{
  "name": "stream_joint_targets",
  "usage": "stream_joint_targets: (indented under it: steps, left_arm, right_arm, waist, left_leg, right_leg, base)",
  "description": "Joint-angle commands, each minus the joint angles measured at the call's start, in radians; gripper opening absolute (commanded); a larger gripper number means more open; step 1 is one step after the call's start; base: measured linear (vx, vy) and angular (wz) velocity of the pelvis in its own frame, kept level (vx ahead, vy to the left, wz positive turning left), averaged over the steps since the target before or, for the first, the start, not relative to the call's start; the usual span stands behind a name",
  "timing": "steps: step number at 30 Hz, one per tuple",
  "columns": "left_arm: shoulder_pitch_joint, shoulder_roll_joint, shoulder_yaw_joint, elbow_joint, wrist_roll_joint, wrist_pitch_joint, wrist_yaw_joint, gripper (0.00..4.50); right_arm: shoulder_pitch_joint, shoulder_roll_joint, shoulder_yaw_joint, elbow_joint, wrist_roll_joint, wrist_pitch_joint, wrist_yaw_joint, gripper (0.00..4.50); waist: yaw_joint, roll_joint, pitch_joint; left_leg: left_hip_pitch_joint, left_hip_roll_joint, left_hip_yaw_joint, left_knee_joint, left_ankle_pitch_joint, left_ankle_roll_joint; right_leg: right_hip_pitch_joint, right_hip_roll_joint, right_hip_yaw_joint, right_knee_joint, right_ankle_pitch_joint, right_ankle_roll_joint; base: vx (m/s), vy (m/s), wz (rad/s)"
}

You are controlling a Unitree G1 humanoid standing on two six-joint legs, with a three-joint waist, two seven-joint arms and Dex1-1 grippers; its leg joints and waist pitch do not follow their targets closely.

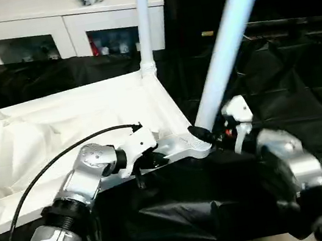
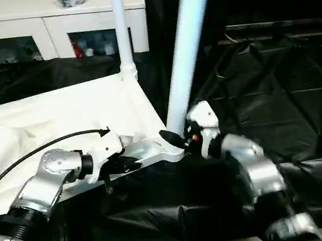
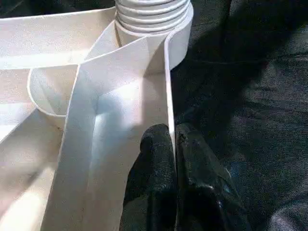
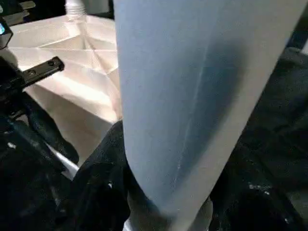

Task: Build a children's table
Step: Insert table leg to table base

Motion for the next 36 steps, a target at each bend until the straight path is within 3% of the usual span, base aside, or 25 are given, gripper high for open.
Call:
stream_joint_targets:
  steps: [1, 4, 8, 13, 18, 22, 26, 30, 32, 34, 36]
  left_arm:
    - [0.015, 0.008, -0.032, 0.016, 0.016, -0.002, -0.025, 0.0]
    - [0.014, 0.011, -0.032, 0.013, 0.012, -0.007, -0.035, 0.0]
    - [0.01, 0.024, -0.031, 0.005, -0.006, -0.029, -0.076, 0.0]
    - [0.004, 0.031, -0.032, 0.005, -0.016, -0.059, -0.111, 0.0]
    - [-0.001, 0.037, -0.03, -0.001, -0.039, -0.107, -0.159, 0.0]
    - [-0.004, 0.041, -0.023, -0.003, -0.052, -0.123, -0.182, 0.0]
    - [-0.018, 0.043, -0.018, 0.021, -0.042, -0.121, -0.166, 0.0]
    - [-0.03, 0.035, -0.004, 0.033, -0.041, -0.088, -0.138, 0.0]
    - [-0.04, 0.024, 0.008, 0.03, -0.048, -0.045, -0.112, 0.0]
    - [-0.055, 0.008, 0.018, 0.026, -0.048, -0.003, -0.077, 0.0]
    - [-0.07, -0.012, 0.026, 0.022, -0.047, 0.036, -0.044, 0.0]
  right_arm:
    - [0.036, -0.003, 0.05, 0.085, -0.003, 0.075, 0.053, 1.87]
    - [0.026, -0.01, 0.052, 0.1, 0.005, 0.075, 0.087, 1.87]
    - [0.003, -0.038, 0.074, 0.154, 0.002, 0.083, 0.223, 1.86]
    - [-0.009, -0.059, 0.101, 0.199, -0.02, 0.059, 0.273, 1.86]
    - [-0.028, -0.069, 0.106, 0.253, -0.046, 0.016, 0.305, 1.86]
    - [-0.026, -0.066, 0.108, 0.255, -0.053, 0.002, 0.316, 1.86]
    - [-0.029, -0.051, 0.104, 0.282, -0.06, -0.022, 0.291, 1.86]
    - [-0.056, -0.015, 0.058, 0.336, -0.05, -0.04, 0.187, 1.86]
    - [-0.08, 0.011, 0.02, 0.377, -0.046, -0.044, 0.087, 1.86]
    - [-0.105, 0.034, -0.002, 0.421, -0.059, -0.051, -0.023, 1.86]
    - [-0.127, 0.059, -0.019, 0.457, -0.06, -0.056, -0.104, 1.86]
  waist:
    - [-0.002, 0.003, -0.027]
    - [0.0, 0.002, -0.028]
    - [0.0, 0.012, -0.03]
    - [0.002, 0.017, -0.03]
    - [0.002, 0.016, -0.032]
    - [0.006, 0.013, -0.034]
    - [0.007, 0.015, -0.034]
    - [0.0, 0.015, -0.026]
    - [-0.005, 0.017, -0.02]
    - [-0.016, 0.016, -0.016]
    - [-0.023, 0.017, -0.017]
  left_leg:
    - [0.019, 0.053, -0.023, -0.082, -0.285, 0.001]
    - [0.018, 0.052, -0.02, -0.078, -0.243, 0.018]
    - [0.02, 0.052, -0.021, -0.075, -0.239, 0.031]
    - [0.024, 0.054, -0.02, -0.075, -0.239, 0.027]
    - [0.026, 0.055, -0.02, -0.076, -0.252, 0.017]
    - [0.025, 0.054, -0.018, -0.07, -0.206, 0.037]
    - [0.025, 0.053, -0.016, -0.068, -0.197, 0.045]
    - [0.026, 0.054, -0.019, -0.08, -0.296, 0.008]
    - [0.03, 0.055, -0.024, -0.088, -0.377, -0.025]
    - [0.029, 0.053, -0.036, -0.094, -0.454, -0.064]
    - [0.027, 0.052, -0.041, -0.095, -0.469, -0.077]
  right_leg:
    - [0.015, -0.042, 0.026, -0.079, -0.115, -0.206]
    - [0.02, -0.041, 0.024, -0.073, -0.048, -0.226]
    - [0.024, -0.041, 0.022, -0.069, -0.012, -0.252]
    - [0.025, -0.04, 0.02, -0.066, 0.015, -0.269]
    - [0.027, -0.04, 0.019, -0.065, 0.013, -0.278]
    - [0.03, -0.04, 0.017, -0.058, 0.077, -0.289]
    - [0.029, -0.041, 0.017, -0.057, 0.086, -0.296]
    - [0.023, -0.043, 0.02, -0.069, -0.067, -0.282]
    - [0.016, -0.046, 0.021, -0.08, -0.201, -0.257]
    - [0.011, -0.05, 0.022, -0.09, -0.366, -0.209]
    - [0.007, -0.051, 0.021, -0.094, -0.399, -0.185]
  base:
    - [0.0, 0.0, 0.0]
    - [0.0, 0.0, 0.0]
    - [0.0, 0.0, 0.0]
    - [0.0, 0.0, 0.0]
    - [0.0, 0.0, 0.0]
    - [0.0, 0.0, 0.0]
    - [0.0, 0.0, 0.0]
    - [0.0, 0.0, 0.0]
    - [0.0, 0.0, 0.0]
    - [-0.026, -0.001, -0.06]
    - [-0.052, 0.004, -0.13]
